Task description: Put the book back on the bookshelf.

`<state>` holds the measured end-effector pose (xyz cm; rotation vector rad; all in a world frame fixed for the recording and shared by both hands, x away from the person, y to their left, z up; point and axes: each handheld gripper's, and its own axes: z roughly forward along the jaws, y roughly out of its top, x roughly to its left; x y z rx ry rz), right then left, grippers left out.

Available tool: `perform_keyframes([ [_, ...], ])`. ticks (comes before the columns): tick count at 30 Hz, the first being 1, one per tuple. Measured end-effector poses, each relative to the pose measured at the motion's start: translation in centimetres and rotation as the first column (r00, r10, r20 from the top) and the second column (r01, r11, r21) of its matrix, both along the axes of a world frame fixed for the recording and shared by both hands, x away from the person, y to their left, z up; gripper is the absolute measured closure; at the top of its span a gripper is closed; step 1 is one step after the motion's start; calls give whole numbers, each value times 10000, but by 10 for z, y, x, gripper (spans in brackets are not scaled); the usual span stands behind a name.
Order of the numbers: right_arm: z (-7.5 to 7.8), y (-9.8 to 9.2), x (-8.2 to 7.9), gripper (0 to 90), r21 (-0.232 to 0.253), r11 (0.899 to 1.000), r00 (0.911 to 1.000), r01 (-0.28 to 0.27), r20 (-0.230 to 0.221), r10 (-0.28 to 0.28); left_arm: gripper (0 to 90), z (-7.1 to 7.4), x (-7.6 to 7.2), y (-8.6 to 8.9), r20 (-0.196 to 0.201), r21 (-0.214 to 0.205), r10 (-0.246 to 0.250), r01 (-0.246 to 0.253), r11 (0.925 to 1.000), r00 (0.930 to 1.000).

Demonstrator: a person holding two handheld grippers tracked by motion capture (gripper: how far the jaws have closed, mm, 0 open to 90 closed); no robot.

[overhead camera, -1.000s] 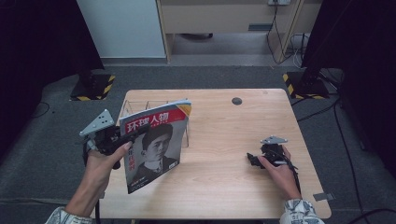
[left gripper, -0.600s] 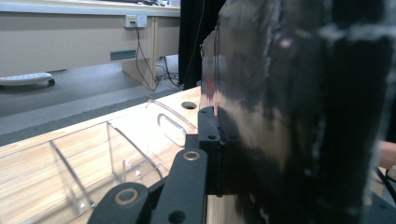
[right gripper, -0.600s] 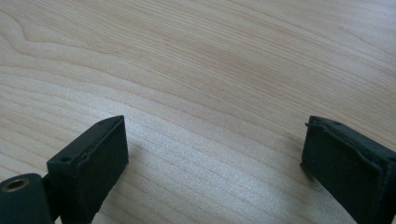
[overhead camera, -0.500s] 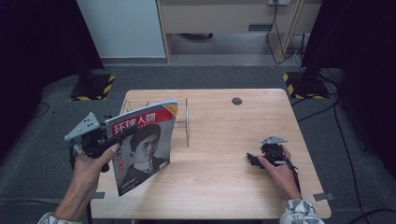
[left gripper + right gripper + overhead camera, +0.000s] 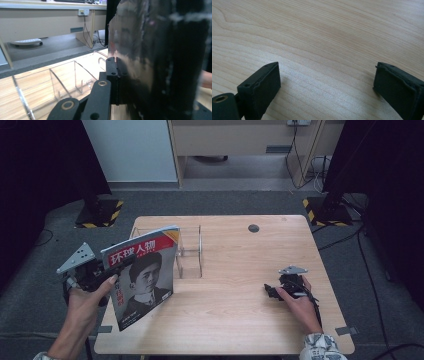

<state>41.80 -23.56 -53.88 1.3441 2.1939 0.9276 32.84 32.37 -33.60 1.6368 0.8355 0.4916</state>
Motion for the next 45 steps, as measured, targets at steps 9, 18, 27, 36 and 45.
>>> perform_keyframes([
  [9, 0, 0, 0, 74, 8, 10000, 10000, 21, -1, -21, 864, 3, -3, 18, 38, -29, 450, -449, 9990, 9990],
  [18, 0, 0, 0, 74, 10, 10000, 10000, 20, -1, -20, 865, 3, -5, 29, 73, -11, 723, -723, 9974, 9974],
  [27, 0, 0, 0, 74, 1, 10000, 10000, 11, -1, -11, 865, 8, -8, 35, 110, 73, 794, -795, 9968, 9968],
  [36, 0, 0, 0, 74, 2, 10000, 10000, 11, -3, -11, 864, 14, -10, 47, 134, 183, 1066, -1069, 9941, 9942],
  [45, 0, 0, 0, 74, 10, 10000, 10000, 25, -2, -25, 864, 16, -6, 57, 160, 45, 1567, -1568, 9876, 9875],
])
